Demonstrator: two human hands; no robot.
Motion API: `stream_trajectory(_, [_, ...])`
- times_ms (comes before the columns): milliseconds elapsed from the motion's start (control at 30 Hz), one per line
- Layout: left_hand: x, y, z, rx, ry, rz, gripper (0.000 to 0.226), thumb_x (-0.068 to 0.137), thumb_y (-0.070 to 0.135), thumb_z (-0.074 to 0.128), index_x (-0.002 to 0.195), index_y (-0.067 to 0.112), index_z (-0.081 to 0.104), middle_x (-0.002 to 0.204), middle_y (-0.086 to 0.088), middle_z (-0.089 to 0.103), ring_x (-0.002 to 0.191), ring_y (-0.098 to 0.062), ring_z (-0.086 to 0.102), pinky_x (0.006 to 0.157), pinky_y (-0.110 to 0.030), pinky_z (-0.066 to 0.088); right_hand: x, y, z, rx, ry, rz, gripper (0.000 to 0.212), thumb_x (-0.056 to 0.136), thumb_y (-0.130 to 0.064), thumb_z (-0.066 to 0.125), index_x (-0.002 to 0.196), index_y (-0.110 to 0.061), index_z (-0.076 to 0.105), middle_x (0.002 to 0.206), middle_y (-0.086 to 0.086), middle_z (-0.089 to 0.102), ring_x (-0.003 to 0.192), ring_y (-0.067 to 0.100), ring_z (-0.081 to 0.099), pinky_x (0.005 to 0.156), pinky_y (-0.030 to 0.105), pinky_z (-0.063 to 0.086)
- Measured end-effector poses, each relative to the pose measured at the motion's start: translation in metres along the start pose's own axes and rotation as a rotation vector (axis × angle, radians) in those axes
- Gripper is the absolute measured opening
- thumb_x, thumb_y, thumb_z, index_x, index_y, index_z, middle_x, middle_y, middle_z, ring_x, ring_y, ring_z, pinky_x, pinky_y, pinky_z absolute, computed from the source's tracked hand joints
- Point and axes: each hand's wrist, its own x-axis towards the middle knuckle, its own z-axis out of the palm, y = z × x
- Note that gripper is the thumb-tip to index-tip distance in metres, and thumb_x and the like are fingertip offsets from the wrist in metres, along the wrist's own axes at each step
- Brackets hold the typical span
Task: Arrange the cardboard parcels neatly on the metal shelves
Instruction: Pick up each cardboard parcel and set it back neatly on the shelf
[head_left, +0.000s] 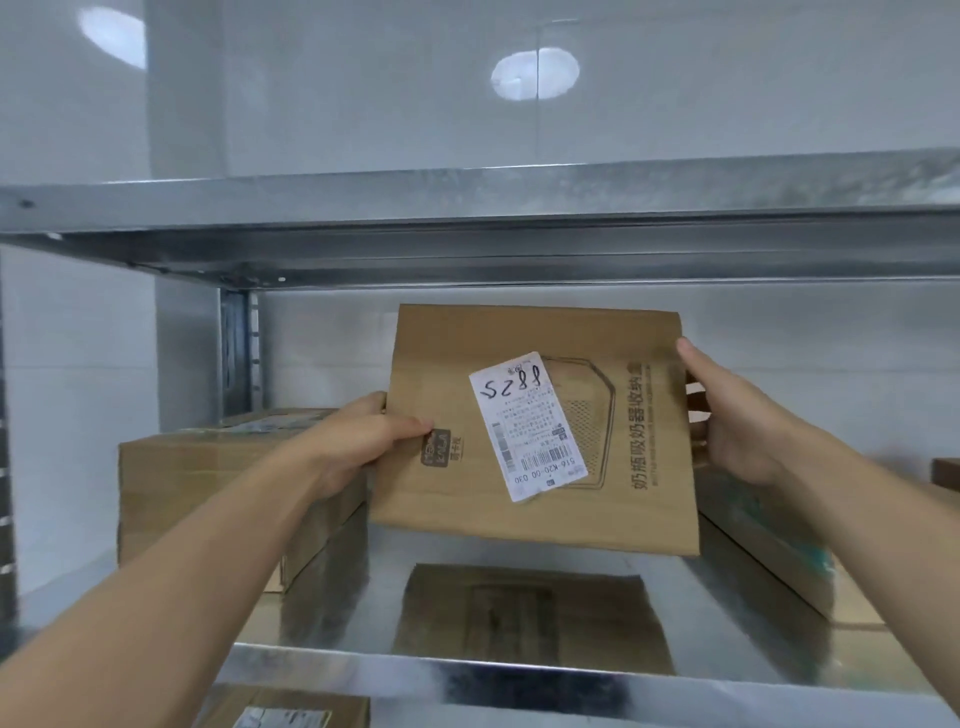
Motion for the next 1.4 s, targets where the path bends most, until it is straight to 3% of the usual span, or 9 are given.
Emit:
stream_trajectory(267, [-0.010,-0.017,0.008,-0.171,-0.070,-0.040,0.038,0.093,0.024,0.071,0.128,0.020,0.058,0.112,0.000,0.077,0.112,-0.025,0.069,0.106,-0.051,0.048,0.001,0.016,0.000,0.093,0.044,0.030,0.073,0.093,-0.080,0.032,0.137,-0.025,0.047,0.105,0.017,0.061,0.094,0.038,0.065,0.077,0.053,0.057])
stream_trajectory(400, [-0.014,-0.025,0.010,-0.190,-0.058,-0.075,0.040,0.091,0.025,0.071,0.127,0.015,0.058,0.113,-0.005,0.076,0.111,-0.027,0.068,0.105,-0.053,0.049,0.001,0.023,-0.001,0.063,0.015,0.059,0.079,0.090,-0.084,0.029,0.138,-0.024,0.048,0.097,0.014,0.061,0.087,0.036,0.065,0.079,0.055,0.057])
stream_trajectory(600, [-0.022,-0.039,0.007,-0.237,-0.067,-0.113,0.064,0.075,0.039,0.076,0.132,0.018,0.055,0.123,-0.009,0.071,0.115,-0.032,0.068,0.102,-0.056,0.052,-0.004,0.029,-0.001,0.045,0.035,0.088,0.077,0.088,-0.085,0.027,0.136,-0.029,0.049,0.118,0.023,0.064,0.107,0.042,0.064,0.093,0.065,0.052])
stream_trajectory(800, [-0.017,-0.025,-0.018,-0.330,-0.211,-0.259,0.080,0.082,0.072,0.052,0.133,0.010,0.057,0.133,-0.026,0.064,0.118,-0.042,0.066,0.101,-0.053,0.052,-0.006,0.009,-0.018,0.071,0.020,0.194,0.086,0.084,-0.088,0.033,0.129,-0.018,0.055,0.122,0.029,0.062,0.104,0.048,0.065,0.081,0.071,0.055])
stream_trajectory(900, [-0.007,-0.007,-0.035,-0.215,-0.310,-0.301,0.096,0.080,0.086,0.034,0.137,0.010,0.052,0.132,-0.025,0.065,0.125,-0.043,0.061,0.096,-0.047,0.053,0.001,-0.006,-0.024,-0.033,-0.010,0.261,0.085,0.085,-0.087,0.038,0.136,-0.019,0.051,0.120,0.031,0.063,0.104,0.053,0.066,0.088,0.076,0.050])
stream_trajectory(1000, [0.006,0.012,-0.041,-0.048,-0.240,-0.345,0.104,0.082,0.087,0.032,0.134,0.000,0.056,0.122,-0.023,0.070,0.114,-0.038,0.067,0.084,-0.039,0.056,0.007,-0.020,-0.020,-0.159,-0.038,0.321,0.090,0.082,-0.086,0.046,0.138,-0.016,0.051,0.119,0.032,0.066,0.102,0.054,0.067,0.088,0.075,0.051])
stream_trajectory(1133, [0.023,0.033,-0.035,0.017,-0.055,-0.319,0.075,0.093,0.065,0.055,0.123,-0.003,0.062,0.090,-0.016,0.068,0.092,-0.031,0.065,0.093,-0.044,0.056,0.011,-0.036,-0.011,-0.284,-0.085,0.351,0.082,0.083,-0.076,0.060,0.129,-0.008,0.059,0.119,0.031,0.066,0.099,0.053,0.069,0.083,0.075,0.053])
stream_trajectory(1200, [0.028,0.040,-0.027,0.010,-0.042,-0.311,0.060,0.092,0.062,0.060,0.113,0.006,0.062,0.094,-0.015,0.064,0.092,-0.030,0.063,0.096,-0.047,0.055,0.012,-0.041,-0.009,-0.338,-0.111,0.369,0.078,0.084,-0.072,0.063,0.125,-0.006,0.061,0.115,0.030,0.071,0.097,0.052,0.071,0.082,0.071,0.056])
stream_trajectory(1400, [0.039,0.056,-0.018,0.193,-0.077,-0.326,0.044,0.089,0.054,0.069,0.109,0.016,0.064,0.095,-0.013,0.065,0.084,-0.026,0.065,0.076,-0.041,0.060,0.019,-0.048,-0.007,-0.505,-0.162,0.400,0.074,0.087,-0.065,0.063,0.126,-0.002,0.063,0.105,0.029,0.074,0.095,0.048,0.073,0.086,0.061,0.059])
